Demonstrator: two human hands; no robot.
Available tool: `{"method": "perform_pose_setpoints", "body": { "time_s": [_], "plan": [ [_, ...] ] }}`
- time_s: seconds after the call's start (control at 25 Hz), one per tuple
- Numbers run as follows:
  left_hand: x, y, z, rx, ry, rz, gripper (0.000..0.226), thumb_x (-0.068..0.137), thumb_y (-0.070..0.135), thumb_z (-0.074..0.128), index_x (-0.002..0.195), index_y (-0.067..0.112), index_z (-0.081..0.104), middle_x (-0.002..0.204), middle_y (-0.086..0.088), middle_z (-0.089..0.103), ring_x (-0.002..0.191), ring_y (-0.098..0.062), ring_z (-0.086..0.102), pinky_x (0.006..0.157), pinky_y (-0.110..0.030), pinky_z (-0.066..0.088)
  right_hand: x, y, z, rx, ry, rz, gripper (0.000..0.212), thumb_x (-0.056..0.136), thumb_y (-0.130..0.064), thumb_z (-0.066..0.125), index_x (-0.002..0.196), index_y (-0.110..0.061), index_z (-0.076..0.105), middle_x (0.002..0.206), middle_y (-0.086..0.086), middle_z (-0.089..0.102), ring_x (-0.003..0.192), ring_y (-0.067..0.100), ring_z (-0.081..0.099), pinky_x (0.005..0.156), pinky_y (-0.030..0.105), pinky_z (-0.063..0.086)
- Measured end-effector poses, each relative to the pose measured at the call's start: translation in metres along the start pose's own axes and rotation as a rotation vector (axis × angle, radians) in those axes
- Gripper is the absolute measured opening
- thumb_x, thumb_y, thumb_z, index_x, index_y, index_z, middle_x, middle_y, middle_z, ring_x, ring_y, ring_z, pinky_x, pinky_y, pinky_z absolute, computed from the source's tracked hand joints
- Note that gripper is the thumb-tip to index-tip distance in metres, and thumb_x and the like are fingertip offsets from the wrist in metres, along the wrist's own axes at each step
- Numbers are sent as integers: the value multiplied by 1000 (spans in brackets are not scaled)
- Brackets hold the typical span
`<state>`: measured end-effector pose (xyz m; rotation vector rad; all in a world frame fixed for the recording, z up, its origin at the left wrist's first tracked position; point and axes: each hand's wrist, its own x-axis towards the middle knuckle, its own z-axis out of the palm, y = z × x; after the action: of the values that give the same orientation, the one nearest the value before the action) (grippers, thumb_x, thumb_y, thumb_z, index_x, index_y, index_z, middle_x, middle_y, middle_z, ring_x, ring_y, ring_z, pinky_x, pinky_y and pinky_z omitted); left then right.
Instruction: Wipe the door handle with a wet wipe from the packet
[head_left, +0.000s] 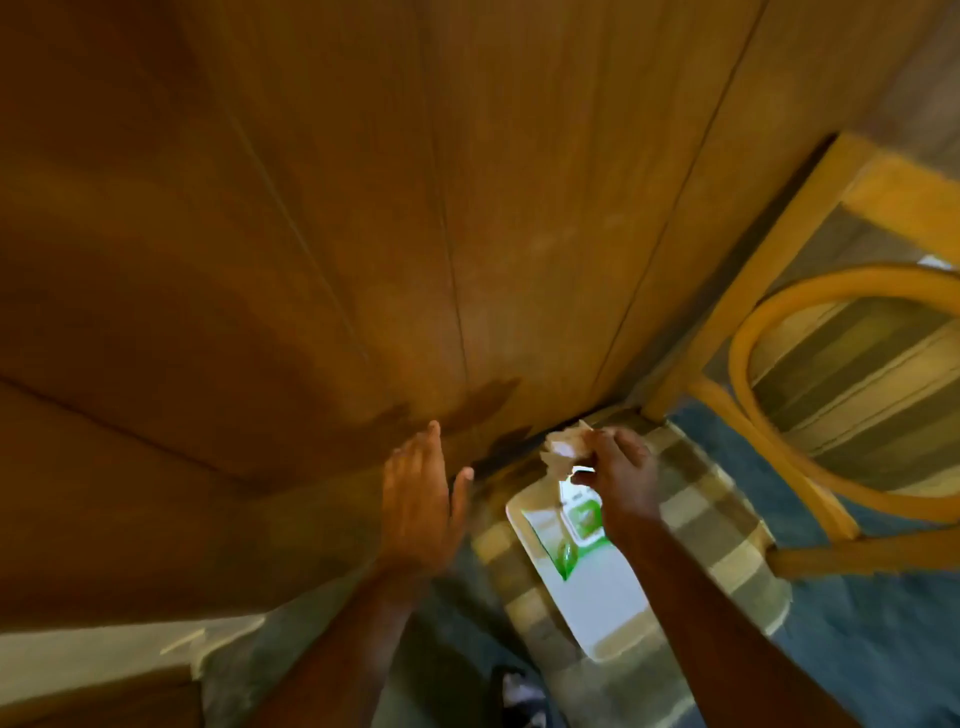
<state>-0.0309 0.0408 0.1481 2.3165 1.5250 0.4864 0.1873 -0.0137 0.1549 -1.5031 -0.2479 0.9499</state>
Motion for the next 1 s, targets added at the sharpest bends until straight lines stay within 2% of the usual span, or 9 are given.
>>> {"method": "perform_pose_setpoints", "body": {
  "time_s": [0.2,0.32,0.4,0.44,0.56,0.68,0.8,0.88,1.0],
  "plan": [
    [47,28,-190,-410,205,-34,53,97,50,50,134,16,67,127,0,69,110,-8,64,84,-17,52,-89,-151,135,167,-439,-215,12,88,-3,66,85,-14,66,73,3,76,64,20,69,49,24,54],
    [41,31,-308,-602,277,115,34,93,41,66,116,19,77,107,9,76,92,-6,70,72,-23,58,-153,-226,195,226,-641,-345,16,87,4,66,95,-9,69,78,3,77,70,17,73,54,25,58],
    [28,27,-370,-666,275,186,8,94,25,72,97,26,79,87,12,78,77,-2,70,63,-17,52,-194,-261,223,214,-722,-419,15,86,3,67,94,-9,72,86,7,77,77,19,73,59,28,60],
    [21,25,-390,-675,286,187,12,94,17,72,89,26,79,79,9,77,70,-3,68,60,-16,50,-209,-271,233,188,-736,-458,13,87,1,67,91,-10,72,90,9,76,80,21,73,58,29,59],
    [0,14,-440,-658,393,145,30,99,11,65,72,22,70,61,7,64,59,-9,57,59,-24,45,-250,-293,261,153,-697,-526,16,91,-6,61,84,-18,69,95,6,73,82,20,69,51,26,51],
    [-18,-1,-472,-678,544,43,33,104,12,54,72,19,61,61,8,60,63,-16,55,60,-32,45,-270,-312,276,428,-550,-370,18,93,-8,51,96,-10,69,95,12,70,83,26,67,60,31,51],
    [-28,-18,-499,-1025,710,-99,27,105,7,42,85,10,60,83,-7,71,79,-21,70,64,-25,56,-273,-329,275,535,-426,-182,17,96,-18,53,108,-16,65,98,12,71,80,26,72,56,35,60],
    [-33,-23,-515,-1357,743,-161,23,105,10,40,91,7,58,96,-17,76,90,-26,77,72,-31,62,-278,-333,277,497,-408,-150,12,99,-24,51,107,-24,61,103,7,68,90,25,70,68,44,63],
    [-38,-21,-524,-1703,745,-174,19,105,16,39,97,8,54,99,-18,77,93,-27,79,66,-35,64,-287,-331,284,434,-350,-161,9,102,-26,47,100,-28,56,103,2,66,89,18,68,63,34,62]
  ]
}}
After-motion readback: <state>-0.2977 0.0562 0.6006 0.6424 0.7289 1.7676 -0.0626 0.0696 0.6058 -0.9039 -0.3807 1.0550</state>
